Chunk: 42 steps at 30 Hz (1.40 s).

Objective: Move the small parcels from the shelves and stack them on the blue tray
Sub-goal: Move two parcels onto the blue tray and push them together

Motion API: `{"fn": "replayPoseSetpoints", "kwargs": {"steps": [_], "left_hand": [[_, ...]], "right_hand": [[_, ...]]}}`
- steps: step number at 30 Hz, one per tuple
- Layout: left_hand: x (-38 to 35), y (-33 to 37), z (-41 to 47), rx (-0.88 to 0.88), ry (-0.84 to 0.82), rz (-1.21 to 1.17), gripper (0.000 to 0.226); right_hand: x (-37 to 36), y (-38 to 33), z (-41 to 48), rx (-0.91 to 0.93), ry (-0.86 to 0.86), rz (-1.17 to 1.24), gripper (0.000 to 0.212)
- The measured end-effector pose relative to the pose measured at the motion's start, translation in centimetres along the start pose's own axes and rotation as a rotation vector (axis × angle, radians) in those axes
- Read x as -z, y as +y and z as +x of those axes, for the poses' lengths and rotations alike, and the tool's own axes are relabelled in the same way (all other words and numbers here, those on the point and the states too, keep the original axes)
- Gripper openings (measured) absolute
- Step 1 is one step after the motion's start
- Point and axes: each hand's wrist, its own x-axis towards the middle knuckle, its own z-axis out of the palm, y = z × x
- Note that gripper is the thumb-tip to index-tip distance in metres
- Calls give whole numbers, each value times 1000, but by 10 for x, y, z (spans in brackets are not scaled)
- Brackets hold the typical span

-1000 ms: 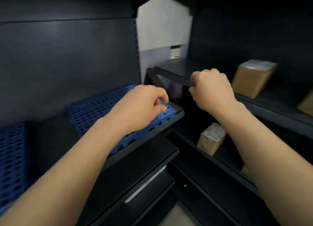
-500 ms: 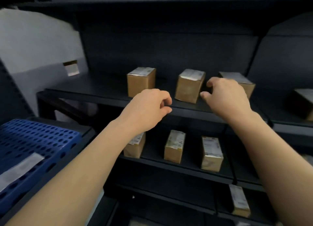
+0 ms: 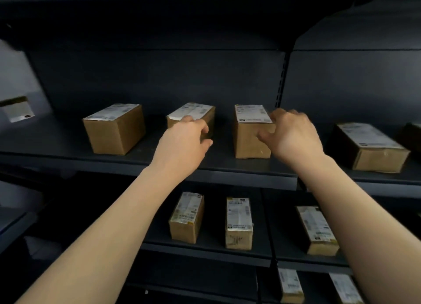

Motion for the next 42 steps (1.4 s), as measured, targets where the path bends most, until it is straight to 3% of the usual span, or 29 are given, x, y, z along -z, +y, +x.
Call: {"fn": "replayPoseSetpoints", "kwargs": {"steps": [6,11,16,23,35,42], "left_hand": [[-9,-16,26,100,74,153,54],[-18,-33,42,203,-4,207,84],[-28,-48,53,257,-50,156,98],[-36,-54,59,270,-14,-60,96],[12,-53,29,209,298,14,102],[44,-38,-30,339,420,121,100]], "right_hand": [[-20,-12,19,-30,-60,-10,84],[-33,-24,34,-118,-115,0,98],[-41,-31,43,-173,-167,12,98],[-48,-40,43,-227,-77,-13,84],[-34,-74,35,2,117,16,81],[-24,-94,17,214,95,170,78]]}}
